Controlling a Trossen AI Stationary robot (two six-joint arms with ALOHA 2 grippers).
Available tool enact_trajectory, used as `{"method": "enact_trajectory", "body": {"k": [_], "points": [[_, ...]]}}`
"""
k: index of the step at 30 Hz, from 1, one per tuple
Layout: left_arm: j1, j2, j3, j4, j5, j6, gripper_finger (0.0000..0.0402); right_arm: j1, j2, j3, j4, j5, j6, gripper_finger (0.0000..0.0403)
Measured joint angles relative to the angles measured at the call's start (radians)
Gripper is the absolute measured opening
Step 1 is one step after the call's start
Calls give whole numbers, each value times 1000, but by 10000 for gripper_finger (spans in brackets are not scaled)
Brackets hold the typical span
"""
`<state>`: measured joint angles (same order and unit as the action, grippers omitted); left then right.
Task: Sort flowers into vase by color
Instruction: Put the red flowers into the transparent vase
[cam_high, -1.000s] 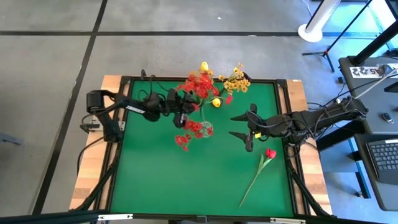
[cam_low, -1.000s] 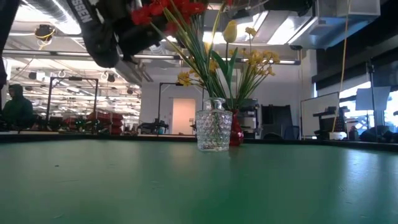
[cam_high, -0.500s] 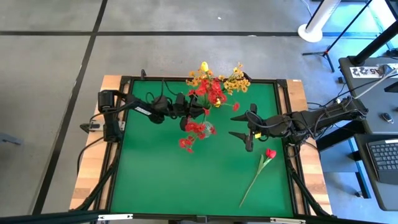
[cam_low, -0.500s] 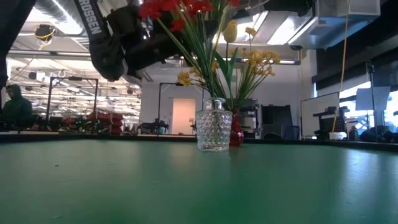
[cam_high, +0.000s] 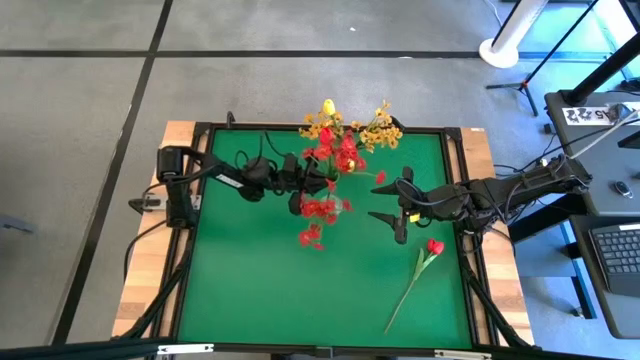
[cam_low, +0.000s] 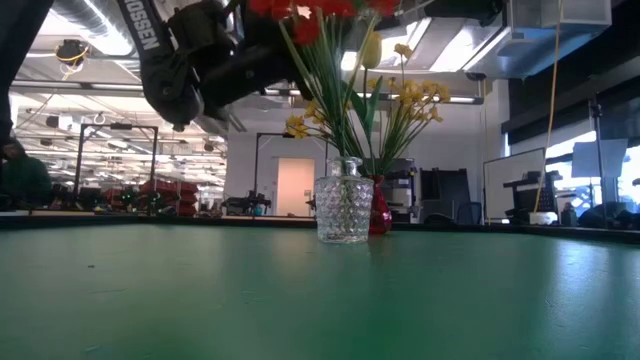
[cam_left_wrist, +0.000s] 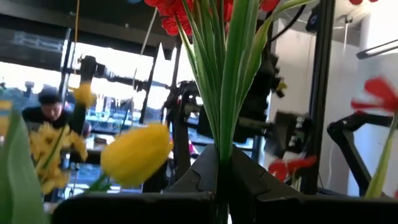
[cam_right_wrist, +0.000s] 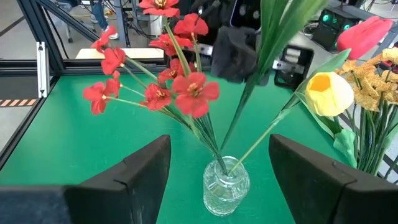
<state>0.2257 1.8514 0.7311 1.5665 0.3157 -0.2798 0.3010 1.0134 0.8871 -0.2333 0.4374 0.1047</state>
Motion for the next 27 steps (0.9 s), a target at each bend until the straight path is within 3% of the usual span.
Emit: {"method": "enact_trajectory", "body": {"k": [12, 20, 27], "points": [[10, -106, 0, 0, 37, 27, 8, 0, 0, 0, -4, -2, 3, 270], [72, -153, -12, -7, 110, 22, 8, 0, 0, 0, -11, -3, 6, 270], [143, -166, -81, -1, 114, -6, 8, 0, 3, 0, -11, -11, 7, 270]]}}
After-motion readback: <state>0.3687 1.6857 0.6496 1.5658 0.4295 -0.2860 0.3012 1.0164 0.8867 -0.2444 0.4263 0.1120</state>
